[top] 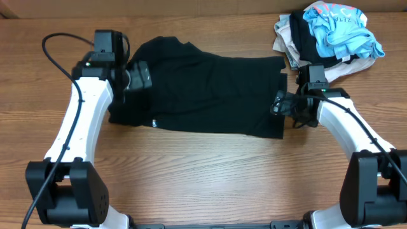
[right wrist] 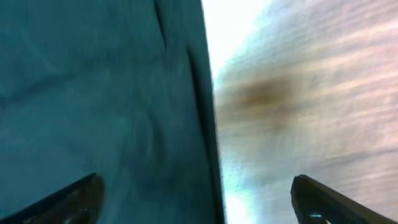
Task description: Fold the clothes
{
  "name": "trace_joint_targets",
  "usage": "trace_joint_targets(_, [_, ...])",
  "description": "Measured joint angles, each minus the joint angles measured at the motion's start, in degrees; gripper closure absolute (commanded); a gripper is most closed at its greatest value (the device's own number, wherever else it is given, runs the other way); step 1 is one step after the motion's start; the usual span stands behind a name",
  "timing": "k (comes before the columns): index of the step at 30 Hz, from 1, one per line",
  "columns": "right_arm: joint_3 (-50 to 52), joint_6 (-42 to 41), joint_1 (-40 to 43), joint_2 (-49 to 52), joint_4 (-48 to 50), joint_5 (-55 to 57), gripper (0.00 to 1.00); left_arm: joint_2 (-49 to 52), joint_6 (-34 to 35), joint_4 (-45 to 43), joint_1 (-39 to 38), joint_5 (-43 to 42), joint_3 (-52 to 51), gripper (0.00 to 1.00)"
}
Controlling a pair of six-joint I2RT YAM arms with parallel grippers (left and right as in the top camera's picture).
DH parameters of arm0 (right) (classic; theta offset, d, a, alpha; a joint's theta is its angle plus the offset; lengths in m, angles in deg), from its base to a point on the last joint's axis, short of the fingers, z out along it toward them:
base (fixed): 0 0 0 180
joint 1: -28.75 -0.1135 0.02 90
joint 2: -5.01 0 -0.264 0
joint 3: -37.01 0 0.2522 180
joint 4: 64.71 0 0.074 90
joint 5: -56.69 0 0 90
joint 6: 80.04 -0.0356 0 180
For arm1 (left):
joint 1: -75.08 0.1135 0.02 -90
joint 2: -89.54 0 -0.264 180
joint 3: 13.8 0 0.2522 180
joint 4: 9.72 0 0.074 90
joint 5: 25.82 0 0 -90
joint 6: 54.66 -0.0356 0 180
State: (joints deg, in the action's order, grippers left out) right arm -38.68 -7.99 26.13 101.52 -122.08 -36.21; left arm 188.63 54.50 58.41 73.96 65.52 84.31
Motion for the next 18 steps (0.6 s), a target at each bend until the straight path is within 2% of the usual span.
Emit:
trace_joint_targets(5, [-0.35,0.0,-0.02,-2.34,-7.52,-4.35,0.04,-0.04,1.97,9.38,0.48,2.21,0.22,0.0])
trace_joint_targets(11, [-0.42,1.36,-0.2,-2.8,-10.97,-5.75,0.12,-0.13,5.86,4.44,0.92,3.87,-7.32,0.02])
trace_joint_targets(14, [-0.42,1.95,-0.74,-2.8,-11.04,-5.79,0.14,-0.11,7.5,0.52,2.01,3.85,-12.72,0.1])
trace_joint_targets(16, [-0.37,2.25,-1.6,-2.8,-10.05,-5.75,0.14,-0.13,8.02,-1.84,3.06,3.82,-15.19,0.21])
trace_joint_targets(17, [-0.35,2.36,-2.19,-2.8,-9.2,-5.7,0.14,-0.13,8.07,-2.78,3.61,3.85,-16.22,0.3])
trace_joint_targets(18, [-0.15,2.56,-3.13,-2.8,-8.04,-5.68,0.14,-0.13,8.35,-4.0,4.59,3.89,-17.7,0.31])
